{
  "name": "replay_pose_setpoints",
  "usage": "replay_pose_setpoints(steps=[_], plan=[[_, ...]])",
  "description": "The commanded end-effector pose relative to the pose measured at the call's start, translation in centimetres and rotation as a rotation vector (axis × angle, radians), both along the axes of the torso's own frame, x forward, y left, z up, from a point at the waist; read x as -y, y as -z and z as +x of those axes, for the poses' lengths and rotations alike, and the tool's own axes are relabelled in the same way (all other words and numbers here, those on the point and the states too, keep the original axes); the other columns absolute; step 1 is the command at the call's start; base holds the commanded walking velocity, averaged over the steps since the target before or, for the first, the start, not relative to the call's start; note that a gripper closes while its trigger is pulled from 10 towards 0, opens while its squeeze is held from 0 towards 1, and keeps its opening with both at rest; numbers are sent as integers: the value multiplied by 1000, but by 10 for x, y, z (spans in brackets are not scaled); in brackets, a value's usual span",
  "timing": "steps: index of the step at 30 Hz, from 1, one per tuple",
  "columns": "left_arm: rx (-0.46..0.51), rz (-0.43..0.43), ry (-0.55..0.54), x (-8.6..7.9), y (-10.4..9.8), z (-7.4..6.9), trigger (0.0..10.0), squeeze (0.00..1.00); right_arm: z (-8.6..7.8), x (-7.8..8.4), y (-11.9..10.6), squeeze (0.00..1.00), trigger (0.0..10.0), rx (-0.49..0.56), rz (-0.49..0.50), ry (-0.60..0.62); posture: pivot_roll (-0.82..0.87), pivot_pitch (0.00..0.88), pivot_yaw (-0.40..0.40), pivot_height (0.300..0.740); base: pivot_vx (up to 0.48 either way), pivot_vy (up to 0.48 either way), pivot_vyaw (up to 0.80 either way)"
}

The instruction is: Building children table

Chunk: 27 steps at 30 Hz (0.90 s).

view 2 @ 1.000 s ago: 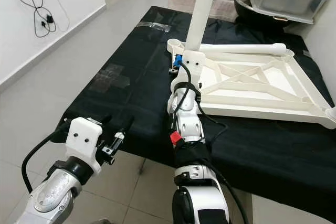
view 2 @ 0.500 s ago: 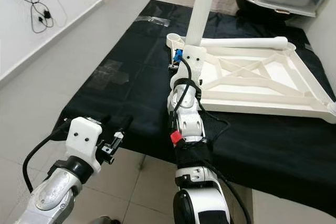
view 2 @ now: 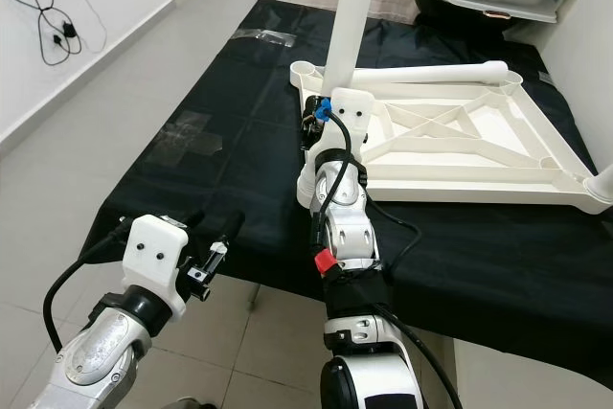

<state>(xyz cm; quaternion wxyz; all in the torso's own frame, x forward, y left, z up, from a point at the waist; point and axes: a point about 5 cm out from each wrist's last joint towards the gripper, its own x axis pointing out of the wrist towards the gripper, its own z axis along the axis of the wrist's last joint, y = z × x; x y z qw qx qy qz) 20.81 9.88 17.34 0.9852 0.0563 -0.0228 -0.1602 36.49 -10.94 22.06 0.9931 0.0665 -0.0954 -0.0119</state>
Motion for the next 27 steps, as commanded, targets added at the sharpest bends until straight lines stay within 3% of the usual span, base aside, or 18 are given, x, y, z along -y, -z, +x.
replay_pose_setpoints(steps=[1, 2, 3, 5, 6, 7, 8, 9, 11, 15, 16, 18, 21, 22, 23, 25, 27], plan=[[-14, 4, 4, 0, 4, -1, 10000, 0, 3, -6, -5, 0, 10000, 25, 44, -118, 153, 106, -67, 740, 0, 0, 0], [-14, 4, 4, 0, 4, -1, 10000, 0, 3, -6, -5, 0, 10000, 25, 44, -118, 153, 106, -67, 740, 0, 0, 0], [-14, 4, 4, 0, 4, 0, 10000, 0, 4, -6, -6, 0, 10000, 33, 55, -193, 153, 105, -67, 740, 0, 0, 0], [-14, 4, 4, 0, 4, 0, 10000, 0, 4, -6, -6, 0, 10000, 33, 55, -193, 153, 105, -67, 740, 0, 0, 0], [-13, 2, 4, 0, 4, 0, 10000, 0, 7, -5, -5, 0, 10000, 39, 75, -288, 153, 104, -68, 740, 0, 0, 0], [-13, 2, 4, 0, 4, 0, 10000, 0, 7, -5, -5, 0, 10000, 39, 75, -288, 153, 104, -68, 740, 0, 0, 0], [-12, 3, 4, 0, 4, 0, 10000, 0, 10, -2, -5, 0, 10000, 44, 70, -391, 154, 103, -68, 740, 0, 0, 0], [-12, 3, 4, 0, 4, 0, 10000, 0, 10, -2, -5, 0, 10000, 44, 70, -391, 154, 103, -68, 740, 0, 0, 0], [-11, 1, 4, 1, 4, -1, 10000, 0, 17, 8, -3, 0, 10000, 32, 38, -531, 156, 95, -69, 740, 0, 0, 0], [-10, 1, 4, 1, 4, -1, 10000, 0, 19, 11, -3, 0, 10000, 26, 27, -569, 156, 95, -69, 740, 0, 0, 0], [-10, 0, 5, 1, 4, -1, 10000, 0, 21, 12, -1, 0, 10000, 12, 1, -630, 158, 92, -74, 740, 0, 0, 0], [-8, 0, 6, 2, 3, -1, 10000, 0, 21, 4, 2, 0, 10000, -25, -39, -819, 162, 88, -76, 740, 0, 0, 0], [-8, 0, 6, 2, 3, -1, 10000, 0, 21, 4, 2, 0, 10000, -25, -39, -819, 162, 88, -76, 740, 0, 0, 0], [-7, 1, 4, 2, 3, -2, 10000, 0, 15, -8, 6, 0, 10000, -62, -69, -1035, 173, 84, -80, 740, 0, 0, 0], [-7, 2, 2, 1, 3, -2, 10000, 0, 12, -12, 7, 0, 10000, -75, -79, -1109, 175, 83, -82, 740, 0, 0, 0], [-7, 2, 2, 1, 3, -2, 10000, 0, 12, -12, 7, 0, 10000, -75, -79, -1109, 175, 83, -82, 740, 0, 0, 0], [-7, 4, 1, 1, 3, -3, 10000, 0, 7, -19, 7, 0, 10000, -91, -116, -1234, 179, 81, -84, 740, 0, 0, 0]])
